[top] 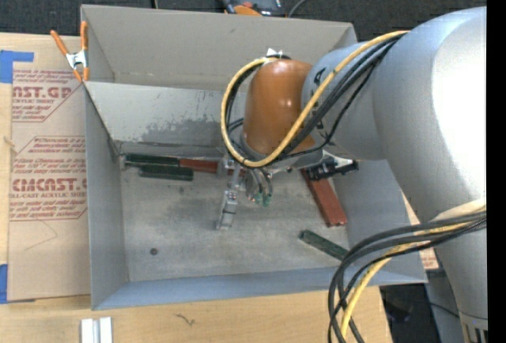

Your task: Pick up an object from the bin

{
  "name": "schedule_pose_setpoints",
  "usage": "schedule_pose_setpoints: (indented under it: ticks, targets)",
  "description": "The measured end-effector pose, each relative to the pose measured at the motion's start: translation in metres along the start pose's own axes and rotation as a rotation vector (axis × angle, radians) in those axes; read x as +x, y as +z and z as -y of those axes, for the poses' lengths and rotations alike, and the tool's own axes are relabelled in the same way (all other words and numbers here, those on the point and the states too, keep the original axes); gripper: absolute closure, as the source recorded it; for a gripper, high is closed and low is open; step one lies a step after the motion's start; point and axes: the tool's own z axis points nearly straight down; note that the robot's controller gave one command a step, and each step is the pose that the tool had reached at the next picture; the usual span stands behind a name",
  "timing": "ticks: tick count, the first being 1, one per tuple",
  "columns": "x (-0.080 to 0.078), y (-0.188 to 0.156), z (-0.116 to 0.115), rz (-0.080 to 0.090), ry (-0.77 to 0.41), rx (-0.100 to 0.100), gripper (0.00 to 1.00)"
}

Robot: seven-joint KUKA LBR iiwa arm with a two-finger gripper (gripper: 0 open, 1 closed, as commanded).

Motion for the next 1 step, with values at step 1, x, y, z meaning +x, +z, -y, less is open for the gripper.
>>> schedule_pose_setpoints:
  ticks: [1]
  targets:
    - [-0.0153, -0.0141, 0.0875, 0.004, -0.020, 0.001, 0.00]
